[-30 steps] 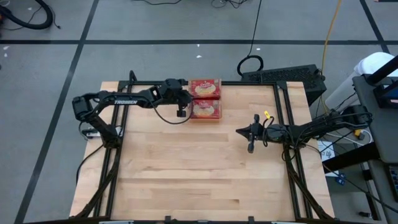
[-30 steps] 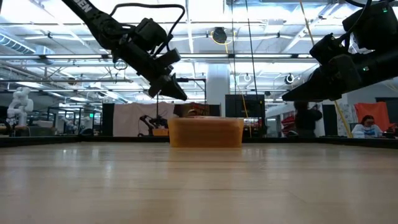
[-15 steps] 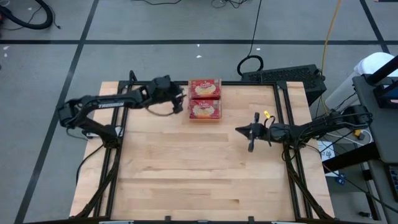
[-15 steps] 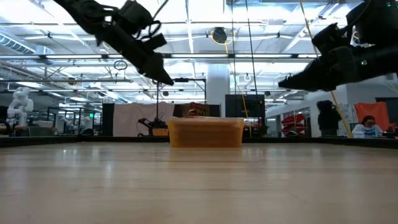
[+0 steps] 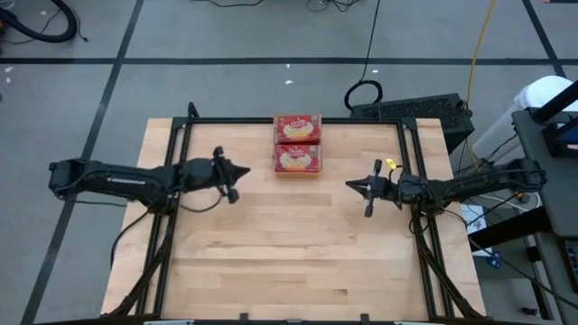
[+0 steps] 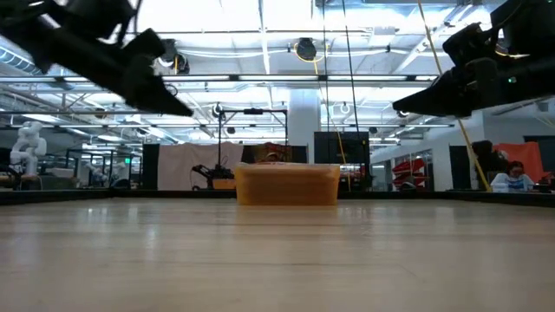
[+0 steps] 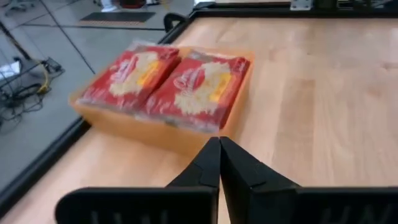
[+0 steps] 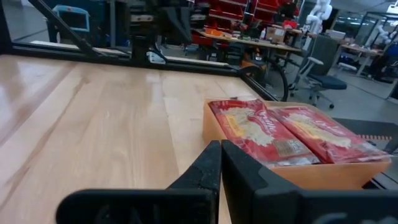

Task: Sort popcorn bags into baskets
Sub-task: Return to Home Position

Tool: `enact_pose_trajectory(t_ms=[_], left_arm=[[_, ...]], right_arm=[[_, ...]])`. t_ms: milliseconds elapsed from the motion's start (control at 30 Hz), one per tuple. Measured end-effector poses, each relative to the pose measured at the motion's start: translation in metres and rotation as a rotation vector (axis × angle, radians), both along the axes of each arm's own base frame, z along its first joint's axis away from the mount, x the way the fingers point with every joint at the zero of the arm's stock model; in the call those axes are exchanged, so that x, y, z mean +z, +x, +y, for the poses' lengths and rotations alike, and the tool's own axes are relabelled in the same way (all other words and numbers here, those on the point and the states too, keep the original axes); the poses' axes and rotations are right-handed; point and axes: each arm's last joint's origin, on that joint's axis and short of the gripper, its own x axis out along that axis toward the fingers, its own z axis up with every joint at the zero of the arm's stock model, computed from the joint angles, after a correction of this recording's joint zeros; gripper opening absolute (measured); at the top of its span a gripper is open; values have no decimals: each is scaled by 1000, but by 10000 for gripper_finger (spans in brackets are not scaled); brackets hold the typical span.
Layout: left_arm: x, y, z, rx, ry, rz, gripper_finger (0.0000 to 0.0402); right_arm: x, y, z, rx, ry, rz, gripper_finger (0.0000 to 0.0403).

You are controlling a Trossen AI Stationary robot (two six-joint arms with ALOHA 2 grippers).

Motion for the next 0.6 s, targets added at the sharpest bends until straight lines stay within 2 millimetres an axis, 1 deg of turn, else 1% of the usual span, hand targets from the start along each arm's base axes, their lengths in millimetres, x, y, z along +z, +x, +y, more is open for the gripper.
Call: enact_pose_trajectory(t_ms=[100, 200, 300, 367, 467, 600], left_arm=[[-9, -14, -6, 24, -16, -24, 18], [-20, -24, -11, 15, -32, -38, 17], [-29, -32, -15, 2, -33, -80, 7], [-34, -35, -17, -15, -32, -103, 4], [-43, -40, -19, -26, -29, -120, 9], [-55, -45, -20, -30, -30, -118, 14]], right_arm=[[1, -3, -1, -6, -1, 7, 6], [0, -5, -2, -8, -19, 28, 6], [2, -6, -3, -18, -3, -13, 6], [7, -6, -3, -23, 19, -70, 6], [5, -6, -4, -25, 22, -59, 5], [5, -6, -4, -20, -20, -41, 1]])
